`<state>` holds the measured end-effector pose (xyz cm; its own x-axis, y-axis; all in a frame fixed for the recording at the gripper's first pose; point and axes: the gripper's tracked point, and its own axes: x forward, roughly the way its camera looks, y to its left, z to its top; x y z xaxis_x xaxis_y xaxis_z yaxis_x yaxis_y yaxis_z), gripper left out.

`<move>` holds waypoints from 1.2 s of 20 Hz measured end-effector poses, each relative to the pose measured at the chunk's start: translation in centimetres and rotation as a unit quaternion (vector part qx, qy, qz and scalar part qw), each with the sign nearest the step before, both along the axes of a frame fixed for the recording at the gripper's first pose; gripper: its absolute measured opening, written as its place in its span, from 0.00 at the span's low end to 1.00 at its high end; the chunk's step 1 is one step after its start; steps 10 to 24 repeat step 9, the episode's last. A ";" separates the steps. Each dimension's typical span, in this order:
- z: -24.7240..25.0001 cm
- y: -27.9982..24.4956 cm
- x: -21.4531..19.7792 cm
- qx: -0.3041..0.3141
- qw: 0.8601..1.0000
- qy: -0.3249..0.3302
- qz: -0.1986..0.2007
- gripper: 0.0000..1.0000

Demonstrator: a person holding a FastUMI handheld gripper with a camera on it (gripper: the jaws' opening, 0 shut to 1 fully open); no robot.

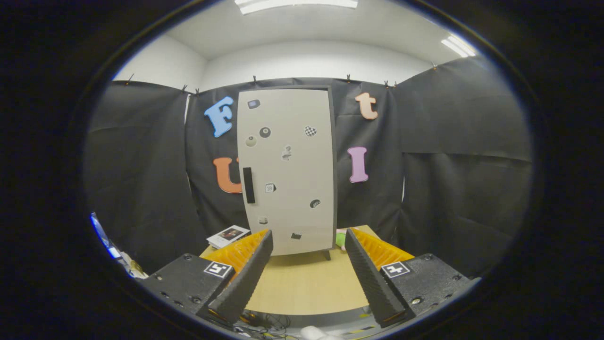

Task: Open the shoe cabinet door, grab the shoes and put them into the shoe cabinet, then close the shoe cabinet door.

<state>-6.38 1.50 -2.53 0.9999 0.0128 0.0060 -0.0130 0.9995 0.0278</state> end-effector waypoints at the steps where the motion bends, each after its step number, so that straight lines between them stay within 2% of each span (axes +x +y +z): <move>1: 0.0 -0.1 -0.1 -0.002 1.000 -0.001 -0.002 1.00; 24: -0.5 -0.8 -0.4 0.001 1.000 0.002 -0.008 1.00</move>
